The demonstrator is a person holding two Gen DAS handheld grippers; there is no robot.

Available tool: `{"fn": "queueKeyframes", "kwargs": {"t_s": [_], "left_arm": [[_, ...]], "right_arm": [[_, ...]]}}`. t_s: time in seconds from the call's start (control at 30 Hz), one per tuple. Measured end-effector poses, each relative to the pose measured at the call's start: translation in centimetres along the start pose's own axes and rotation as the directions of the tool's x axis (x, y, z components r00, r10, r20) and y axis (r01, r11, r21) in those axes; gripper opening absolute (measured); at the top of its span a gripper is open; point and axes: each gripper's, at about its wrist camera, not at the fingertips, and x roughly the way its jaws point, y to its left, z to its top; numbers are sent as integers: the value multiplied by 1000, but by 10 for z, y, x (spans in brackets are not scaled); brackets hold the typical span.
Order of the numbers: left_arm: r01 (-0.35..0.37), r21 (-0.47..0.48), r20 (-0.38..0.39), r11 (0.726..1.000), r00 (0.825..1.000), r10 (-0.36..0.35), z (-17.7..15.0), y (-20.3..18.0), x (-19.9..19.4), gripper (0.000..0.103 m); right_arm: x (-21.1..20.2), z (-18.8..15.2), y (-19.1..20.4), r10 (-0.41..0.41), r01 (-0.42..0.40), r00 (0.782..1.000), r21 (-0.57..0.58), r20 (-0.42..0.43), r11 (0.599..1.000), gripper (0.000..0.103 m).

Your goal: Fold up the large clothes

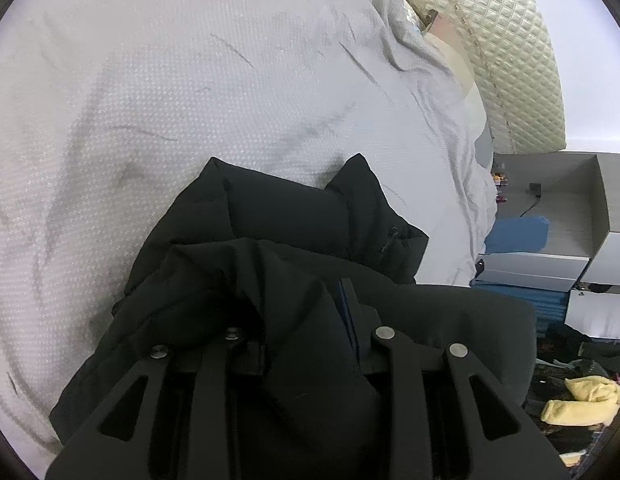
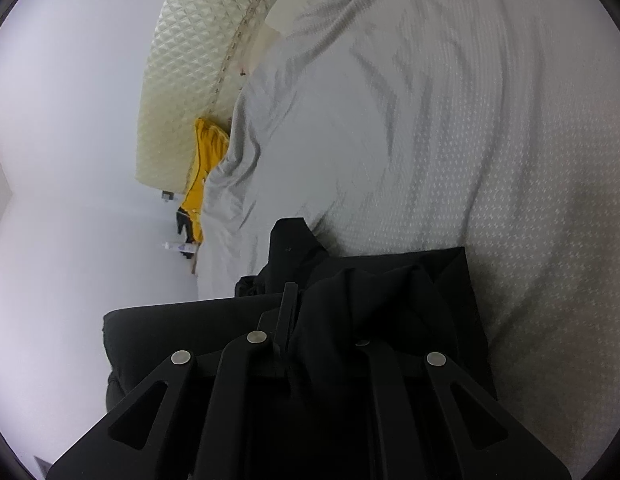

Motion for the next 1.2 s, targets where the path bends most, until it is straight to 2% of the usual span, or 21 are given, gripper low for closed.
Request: {"fn": "queueKeyframes", "kwargs": {"t_s": [0.17, 0.23, 0.27, 0.3, 0.33, 0.47, 0.5, 0.57, 0.63, 0.7, 0.77, 0.83, 0.9, 0.93, 1.03, 1.13, 1.2], "left_arm": [[84, -31, -12, 996, 996, -85, 1, 9, -19, 36], [101, -24, 0, 995, 995, -101, -1, 11, -32, 44], [99, -9, 18, 995, 995, -99, -3, 12, -43, 56], [97, 2, 34, 995, 995, -97, -4, 13, -50, 69], [82, 32, 69, 996, 994, -84, -7, 13, -64, 73], [-14, 166, 181, 986, 983, -17, -23, 6, -96, 75], [-34, 197, 206, 980, 978, -8, -28, 4, -102, 75], [-75, 261, 272, 963, 962, 1, -44, -5, -115, 75], [-105, 310, 332, 945, 943, -4, -58, -14, -121, 75], [-147, 373, 383, 916, 924, -8, -73, -28, -122, 75], [-211, 440, 449, 873, 893, -11, -95, -45, -121, 75], [-251, 479, 505, 841, 863, -30, -115, -58, -118, 75], [-280, 508, 540, 815, 840, -49, -130, -66, -112, 75], [-304, 526, 566, 794, 822, -60, -142, -72, -106, 75], [-359, 545, 611, 758, 789, -66, -162, -79, -89, 75], [-391, 572, 630, 721, 773, -81, -176, -84, -70, 75], [-420, 580, 641, 698, 764, -72, -179, -91, -51, 75]], "right_arm": [[-7, -1, -8, 46, -46, 998, 18, -37, 999, 11], [-14, -4, -7, 45, -45, 998, 2, -49, 999, 12], [-17, -5, -6, 43, -43, 998, -5, -52, 999, 13], [-22, -6, -6, 42, -43, 998, -12, -54, 999, 14], [-28, -7, -5, 40, -41, 998, -19, -51, 999, 18], [-53, -11, 4, -5, 4, 1000, -57, -21, 998, 26], [-63, -13, 10, -42, 42, 999, -85, -5, 996, 27], [-76, -16, 22, -106, 109, 994, -135, 33, 985, 35], [-95, -20, 37, -151, 165, 984, -176, 90, 970, 37], [-115, -29, 59, -196, 230, 968, -245, 156, 942, 38], [-127, -40, 83, -219, 279, 952, -315, 212, 907, 40], [-137, -55, 105, -224, 312, 939, -369, 262, 875, 42], [-143, -76, 128, -214, 338, 926, -429, 312, 837, 43], [-142, -85, 137, -207, 347, 921, -453, 330, 821, 45], [-133, -117, 164, -195, 390, 901, -529, 387, 754, 46], [-118, -145, 179, -157, 401, 891, -575, 426, 713, 52], [-98, -162, 185, -148, 424, 879, -602, 453, 677, 62]]}}
